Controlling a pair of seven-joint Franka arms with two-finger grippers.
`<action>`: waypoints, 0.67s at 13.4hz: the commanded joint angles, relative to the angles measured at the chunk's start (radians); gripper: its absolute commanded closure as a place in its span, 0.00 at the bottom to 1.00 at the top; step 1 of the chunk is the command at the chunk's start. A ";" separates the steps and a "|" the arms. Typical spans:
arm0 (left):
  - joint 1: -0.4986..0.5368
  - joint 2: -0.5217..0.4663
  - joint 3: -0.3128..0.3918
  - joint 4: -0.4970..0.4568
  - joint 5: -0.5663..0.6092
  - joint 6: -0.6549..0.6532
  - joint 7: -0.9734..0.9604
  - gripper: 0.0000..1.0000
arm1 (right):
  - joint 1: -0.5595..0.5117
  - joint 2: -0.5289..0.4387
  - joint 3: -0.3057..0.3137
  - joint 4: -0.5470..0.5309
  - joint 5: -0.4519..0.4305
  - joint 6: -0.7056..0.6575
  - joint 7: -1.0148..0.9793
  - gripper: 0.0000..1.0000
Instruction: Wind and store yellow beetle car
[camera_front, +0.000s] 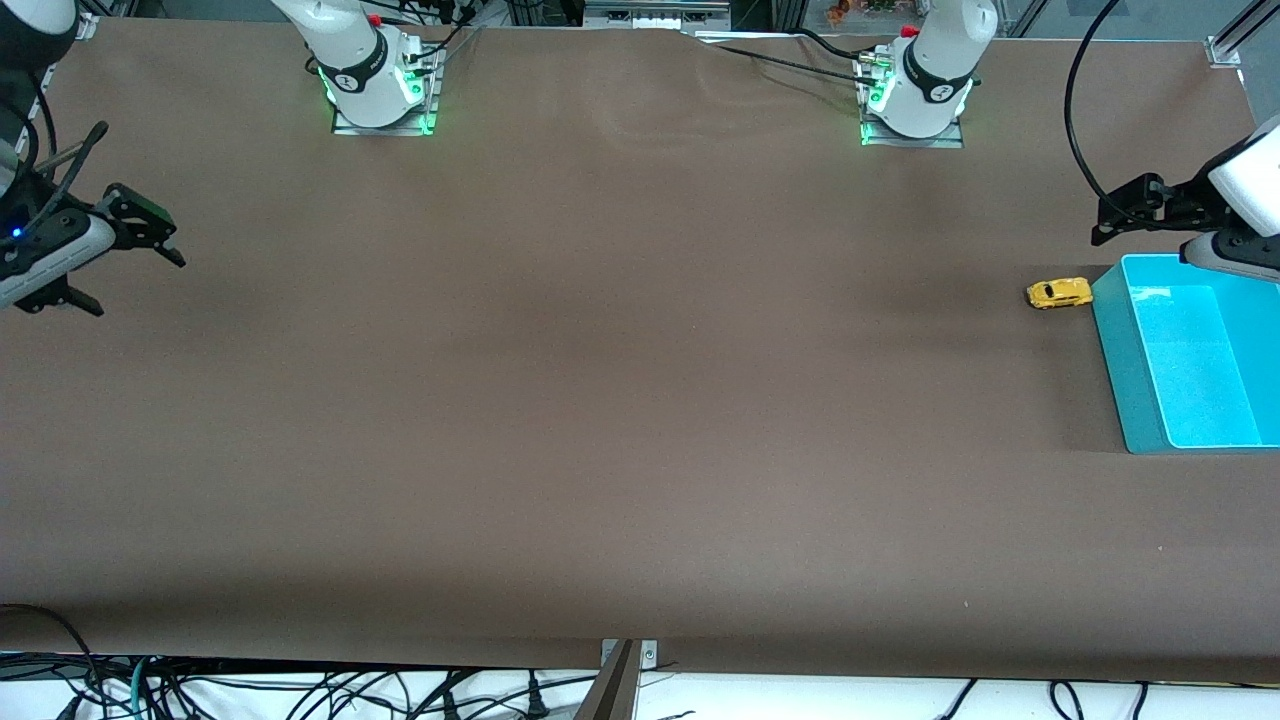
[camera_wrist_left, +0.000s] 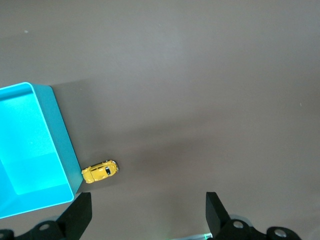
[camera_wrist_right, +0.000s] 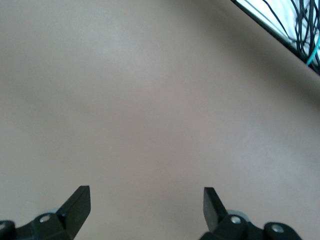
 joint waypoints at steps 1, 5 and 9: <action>-0.001 0.008 -0.003 0.008 0.002 -0.026 0.084 0.00 | 0.033 -0.049 -0.013 -0.005 -0.006 -0.070 0.176 0.00; 0.036 0.023 0.000 -0.012 0.002 -0.023 0.325 0.00 | 0.076 -0.077 -0.036 -0.003 -0.003 -0.119 0.332 0.00; 0.080 0.020 0.000 -0.098 0.062 0.019 0.593 0.00 | 0.096 -0.085 -0.043 -0.003 -0.011 -0.130 0.402 0.00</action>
